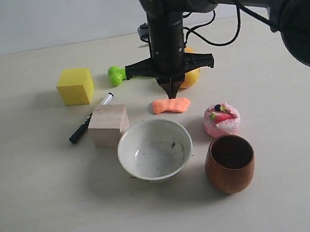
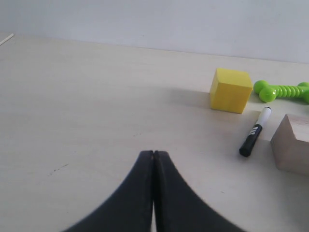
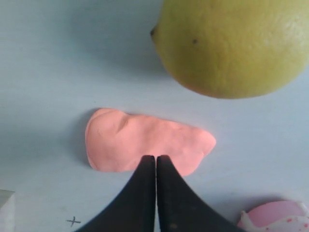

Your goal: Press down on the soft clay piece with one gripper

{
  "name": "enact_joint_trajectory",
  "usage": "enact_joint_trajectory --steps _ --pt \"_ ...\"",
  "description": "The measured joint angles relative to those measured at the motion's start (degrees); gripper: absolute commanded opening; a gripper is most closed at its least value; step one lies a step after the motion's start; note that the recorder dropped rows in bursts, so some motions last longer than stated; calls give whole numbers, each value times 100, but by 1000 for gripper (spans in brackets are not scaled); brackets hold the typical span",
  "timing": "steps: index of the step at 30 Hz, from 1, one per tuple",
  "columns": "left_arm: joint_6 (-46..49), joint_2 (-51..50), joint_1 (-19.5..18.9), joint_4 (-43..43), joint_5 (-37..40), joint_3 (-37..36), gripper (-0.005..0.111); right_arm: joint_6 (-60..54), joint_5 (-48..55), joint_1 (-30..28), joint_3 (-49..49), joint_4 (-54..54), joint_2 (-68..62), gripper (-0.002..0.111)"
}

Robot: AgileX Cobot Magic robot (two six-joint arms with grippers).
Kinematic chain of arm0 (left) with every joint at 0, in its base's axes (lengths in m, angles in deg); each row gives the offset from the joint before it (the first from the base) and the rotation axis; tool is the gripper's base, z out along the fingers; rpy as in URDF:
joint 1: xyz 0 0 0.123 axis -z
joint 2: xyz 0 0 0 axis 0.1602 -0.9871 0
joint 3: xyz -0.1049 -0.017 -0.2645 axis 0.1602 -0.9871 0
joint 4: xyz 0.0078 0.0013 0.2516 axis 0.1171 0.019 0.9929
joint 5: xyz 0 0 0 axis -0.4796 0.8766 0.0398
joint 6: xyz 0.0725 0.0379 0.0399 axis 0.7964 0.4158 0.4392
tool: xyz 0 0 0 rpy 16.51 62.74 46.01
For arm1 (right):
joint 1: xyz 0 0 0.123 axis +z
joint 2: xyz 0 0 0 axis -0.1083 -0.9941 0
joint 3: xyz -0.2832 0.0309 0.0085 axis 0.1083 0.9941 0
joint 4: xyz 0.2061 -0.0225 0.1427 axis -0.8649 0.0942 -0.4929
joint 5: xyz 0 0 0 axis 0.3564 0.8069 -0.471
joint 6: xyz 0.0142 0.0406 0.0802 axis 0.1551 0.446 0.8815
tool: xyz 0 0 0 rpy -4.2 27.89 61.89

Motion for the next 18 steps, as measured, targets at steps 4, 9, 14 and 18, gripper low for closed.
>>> enact_joint_trajectory --steps 4,9,14,18 --pt "0 0 0 0 0 0 0 -42 -49 0 0 -155 -94 3" --pt "0 0 0 0 0 0 0 -90 -132 0 0 -330 -262 3" --pt "0 0 0 0 0 0 0 -103 -132 0 0 -354 -287 3" --pt "0 0 0 0 0 0 0 -136 -132 0 -20 -354 -315 3"
